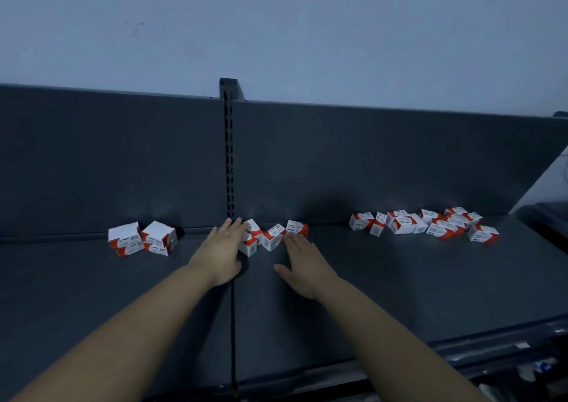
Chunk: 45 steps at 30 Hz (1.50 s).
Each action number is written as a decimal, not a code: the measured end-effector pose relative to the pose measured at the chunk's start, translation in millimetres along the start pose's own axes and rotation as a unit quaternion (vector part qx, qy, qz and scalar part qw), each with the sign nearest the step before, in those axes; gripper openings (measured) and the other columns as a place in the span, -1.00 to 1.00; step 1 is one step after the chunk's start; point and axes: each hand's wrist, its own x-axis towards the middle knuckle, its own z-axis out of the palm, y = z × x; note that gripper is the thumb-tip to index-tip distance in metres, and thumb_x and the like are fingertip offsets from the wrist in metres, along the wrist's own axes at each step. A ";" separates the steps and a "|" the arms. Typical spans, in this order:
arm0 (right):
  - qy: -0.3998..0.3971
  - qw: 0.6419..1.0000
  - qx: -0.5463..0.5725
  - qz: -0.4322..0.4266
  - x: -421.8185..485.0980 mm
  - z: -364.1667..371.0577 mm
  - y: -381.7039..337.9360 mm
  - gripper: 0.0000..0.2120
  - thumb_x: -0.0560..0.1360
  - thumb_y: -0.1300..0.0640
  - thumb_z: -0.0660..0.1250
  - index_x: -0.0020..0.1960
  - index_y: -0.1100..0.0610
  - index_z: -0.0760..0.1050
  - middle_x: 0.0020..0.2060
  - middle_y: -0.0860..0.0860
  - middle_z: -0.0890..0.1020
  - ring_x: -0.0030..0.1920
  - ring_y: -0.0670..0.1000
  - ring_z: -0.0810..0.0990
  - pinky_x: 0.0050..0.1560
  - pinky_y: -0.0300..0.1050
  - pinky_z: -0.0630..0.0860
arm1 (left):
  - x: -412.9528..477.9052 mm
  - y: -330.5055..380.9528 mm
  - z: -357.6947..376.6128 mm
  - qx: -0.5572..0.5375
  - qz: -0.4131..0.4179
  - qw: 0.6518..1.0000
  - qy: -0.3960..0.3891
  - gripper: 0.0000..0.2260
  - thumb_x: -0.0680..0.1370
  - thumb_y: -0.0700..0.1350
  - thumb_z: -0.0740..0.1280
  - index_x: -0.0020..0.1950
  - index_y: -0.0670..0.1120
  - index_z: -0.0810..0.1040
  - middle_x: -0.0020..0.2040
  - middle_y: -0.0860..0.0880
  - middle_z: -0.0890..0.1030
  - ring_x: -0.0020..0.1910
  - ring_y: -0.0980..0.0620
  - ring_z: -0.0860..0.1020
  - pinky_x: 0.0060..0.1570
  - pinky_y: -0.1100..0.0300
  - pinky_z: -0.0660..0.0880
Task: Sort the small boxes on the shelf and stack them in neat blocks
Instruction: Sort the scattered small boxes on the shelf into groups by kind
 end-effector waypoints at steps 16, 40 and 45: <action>0.032 0.997 0.040 -0.057 26.2 1.7 21.3 -0.36 0.58 0.22 0.20 0.59 0.17 0.01 0.58 0.06 0.07 0.58 0.04 0.00 0.55 -0.13 -0.05 | 27.4 7.4 -3.9 0.094 0.002 0.994 -0.047 -0.19 0.45 -0.42 0.17 0.59 0.08 -0.03 0.60 0.08 -0.14 0.53 -0.04 0.18 0.36 0.13 0.29; 0.068 0.993 0.100 -0.005 34.7 4.8 42.3 -0.66 0.60 0.11 0.25 0.37 0.02 0.39 0.31 -0.02 0.46 0.28 0.04 0.43 0.31 -0.04 0.30 | 30.0 -5.8 23.8 -0.172 0.014 0.985 -0.020 -0.43 0.44 -0.10 0.51 0.42 0.04 0.42 0.11 0.07 0.37 0.07 0.22 0.40 0.05 0.57 0.24; 0.030 0.928 0.368 0.051 17.6 -4.7 61.0 -0.78 0.57 0.12 0.33 0.19 -0.05 0.46 0.06 -0.05 0.60 0.04 -0.03 0.59 0.15 -0.15 0.50 | 21.7 -0.7 27.5 -0.359 -0.016 0.931 -0.065 -0.44 0.25 0.10 0.58 0.19 0.01 0.55 0.02 0.03 0.61 -0.02 0.13 0.59 0.15 0.20 0.53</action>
